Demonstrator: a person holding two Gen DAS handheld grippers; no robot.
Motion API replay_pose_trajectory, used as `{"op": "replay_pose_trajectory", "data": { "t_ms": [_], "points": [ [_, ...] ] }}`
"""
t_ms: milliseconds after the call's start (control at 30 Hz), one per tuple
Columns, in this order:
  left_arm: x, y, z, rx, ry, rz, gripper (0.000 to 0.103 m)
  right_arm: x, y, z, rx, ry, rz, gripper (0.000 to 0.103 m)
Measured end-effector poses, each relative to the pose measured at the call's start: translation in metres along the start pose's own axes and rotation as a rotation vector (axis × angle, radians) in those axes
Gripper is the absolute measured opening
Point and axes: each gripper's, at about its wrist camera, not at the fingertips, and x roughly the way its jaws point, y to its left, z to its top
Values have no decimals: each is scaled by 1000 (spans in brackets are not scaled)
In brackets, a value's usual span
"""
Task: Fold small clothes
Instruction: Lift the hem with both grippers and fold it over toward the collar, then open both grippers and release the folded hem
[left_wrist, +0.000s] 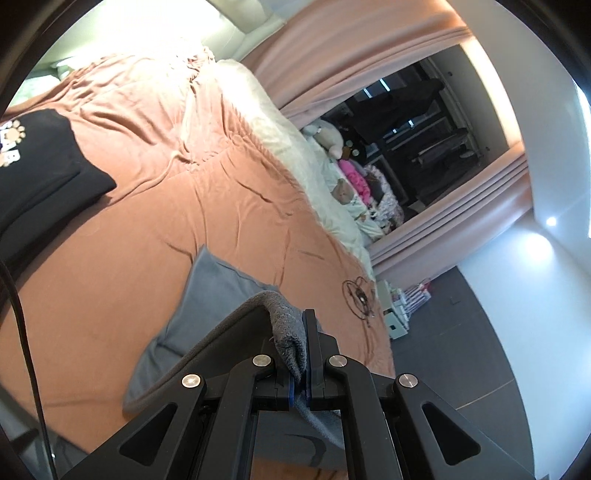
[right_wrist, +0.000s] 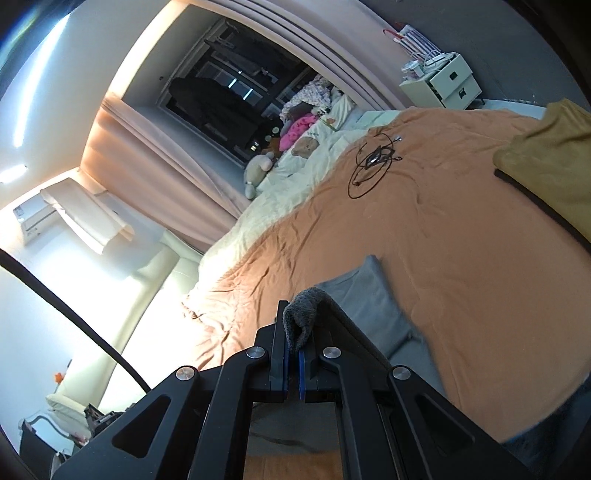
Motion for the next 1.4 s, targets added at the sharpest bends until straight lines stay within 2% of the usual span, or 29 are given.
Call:
{"op": "replay_pose_trajectory", "data": {
  "t_ms": [200,700,1000,1067,1167,1200,1267,1300,1333,1400],
  "points": [
    [59,11,25,-8,42,74,2,61,-1,27,5,45,-55,0],
    [210,55,62,-24,146,255,3,198,-3,76,11,144,-195,0],
    [276,86,74,-39,147,361,3,262,-13,87,9,176,-290,0],
    [287,92,73,-37,167,376,3,272,-13,86,12,181,-301,0],
    [307,94,68,7,245,411,4,287,-9,82,0,197,-332,0],
    [311,93,65,30,275,428,9,289,-7,79,-1,211,-336,0],
    [308,89,62,58,290,432,28,292,-1,77,-5,236,-315,1],
    [303,85,61,80,283,432,47,292,4,77,-21,253,-313,1],
    [299,82,60,95,273,432,61,291,8,76,-37,262,-324,5],
    [288,72,60,144,252,432,65,281,20,75,-81,267,-329,19]
  ]
}}
